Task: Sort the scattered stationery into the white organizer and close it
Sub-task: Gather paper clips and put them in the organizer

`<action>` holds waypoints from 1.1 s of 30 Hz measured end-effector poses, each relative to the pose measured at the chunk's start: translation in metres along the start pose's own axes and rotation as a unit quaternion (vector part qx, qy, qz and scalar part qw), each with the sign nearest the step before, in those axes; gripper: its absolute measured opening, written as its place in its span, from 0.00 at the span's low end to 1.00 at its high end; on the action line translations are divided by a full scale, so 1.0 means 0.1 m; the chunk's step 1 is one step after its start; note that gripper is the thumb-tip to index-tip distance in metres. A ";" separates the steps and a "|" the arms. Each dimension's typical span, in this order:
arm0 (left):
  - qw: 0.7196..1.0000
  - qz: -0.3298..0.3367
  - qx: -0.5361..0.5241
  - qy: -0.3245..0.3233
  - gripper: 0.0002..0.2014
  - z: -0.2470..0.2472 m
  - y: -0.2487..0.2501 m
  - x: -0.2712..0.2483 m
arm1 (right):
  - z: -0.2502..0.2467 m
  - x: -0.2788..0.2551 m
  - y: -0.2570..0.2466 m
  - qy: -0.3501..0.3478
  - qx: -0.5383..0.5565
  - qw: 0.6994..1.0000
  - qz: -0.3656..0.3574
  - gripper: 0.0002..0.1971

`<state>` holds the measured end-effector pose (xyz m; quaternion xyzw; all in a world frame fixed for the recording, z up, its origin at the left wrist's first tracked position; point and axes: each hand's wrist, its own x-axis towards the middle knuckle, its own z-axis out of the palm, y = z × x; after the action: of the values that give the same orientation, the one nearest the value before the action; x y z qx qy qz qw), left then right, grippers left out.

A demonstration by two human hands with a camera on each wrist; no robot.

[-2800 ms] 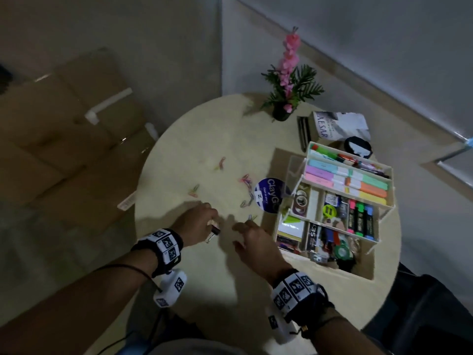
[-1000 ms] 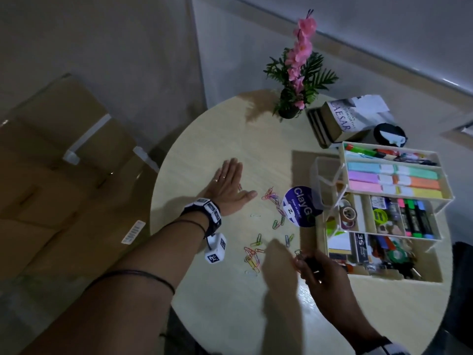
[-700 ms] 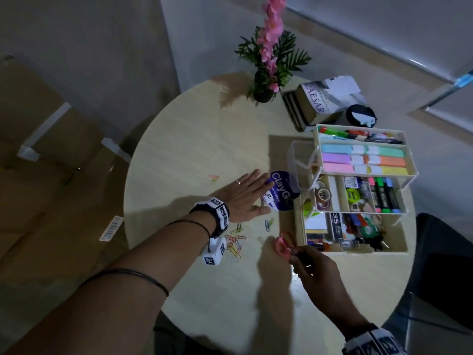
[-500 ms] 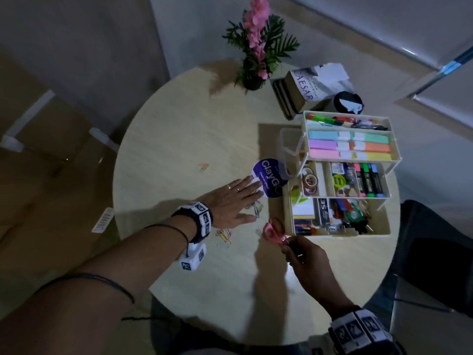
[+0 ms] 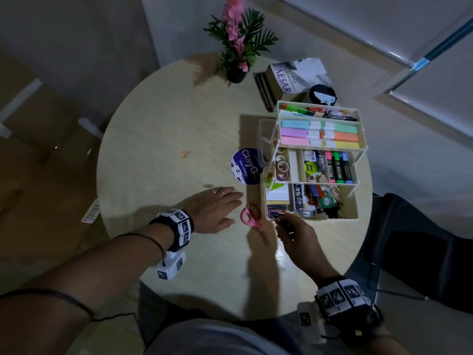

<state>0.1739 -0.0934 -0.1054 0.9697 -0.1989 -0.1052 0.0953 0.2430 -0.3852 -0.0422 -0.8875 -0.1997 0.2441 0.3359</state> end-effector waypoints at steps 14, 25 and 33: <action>0.995 -0.045 -0.005 -0.089 0.18 -0.27 0.52 0.55 | -1.34 0.43 1.02 0.038 -0.231 0.972 -0.016 0.11; 0.980 -0.137 -0.127 -0.074 0.21 -0.69 0.69 0.27 | -1.40 0.52 1.14 -0.025 -0.289 0.956 -0.048 0.14; 0.940 -0.268 -0.208 0.045 0.17 -1.06 1.21 0.78 | -1.44 0.47 1.22 0.026 -0.241 0.968 -0.063 0.10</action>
<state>0.2256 -0.2194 0.0107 0.9494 0.0988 -0.1224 0.2720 0.3859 -0.5172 -0.0465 -0.9338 -0.2996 0.1442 0.1321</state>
